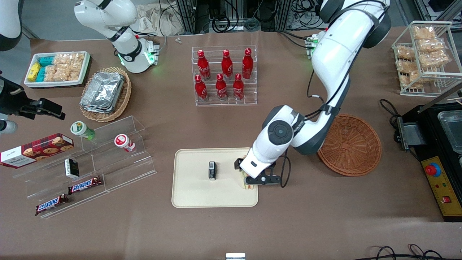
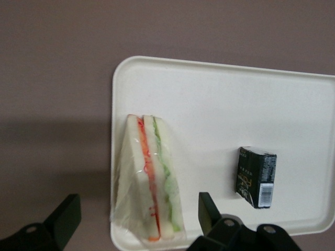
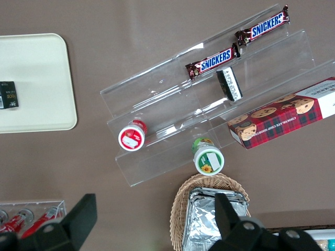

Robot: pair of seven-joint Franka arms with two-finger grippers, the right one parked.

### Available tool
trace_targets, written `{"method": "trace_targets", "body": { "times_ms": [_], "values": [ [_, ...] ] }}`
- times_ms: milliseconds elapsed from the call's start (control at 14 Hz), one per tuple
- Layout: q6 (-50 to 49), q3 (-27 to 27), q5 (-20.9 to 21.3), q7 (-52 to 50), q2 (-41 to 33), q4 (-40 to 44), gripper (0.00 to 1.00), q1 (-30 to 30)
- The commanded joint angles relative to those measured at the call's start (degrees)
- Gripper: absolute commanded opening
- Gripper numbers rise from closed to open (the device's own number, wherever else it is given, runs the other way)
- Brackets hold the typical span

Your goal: Place sandwich from basket to tray

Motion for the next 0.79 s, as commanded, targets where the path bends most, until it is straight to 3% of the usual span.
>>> {"method": "trace_targets", "body": {
  "times_ms": [0,286,500,571,714],
  "values": [
    [-6.90,-0.05,0.22,-0.79,-7.01,-1.30,0.99,2.08],
    [-19.28,-0.23,0.39,0.71,-15.88,-2.78,1.00,6.92],
    [-19.41,-0.32,-0.13,5.60,-28.26,-15.23,1.00,11.83],
    [-19.40,-0.32,-1.53,9.28,-31.69,-18.49,1.00,14.29],
    [-19.75,-0.23,-8.28,17.11,-38.64,-24.38,1.00,19.99]
  ]
}}
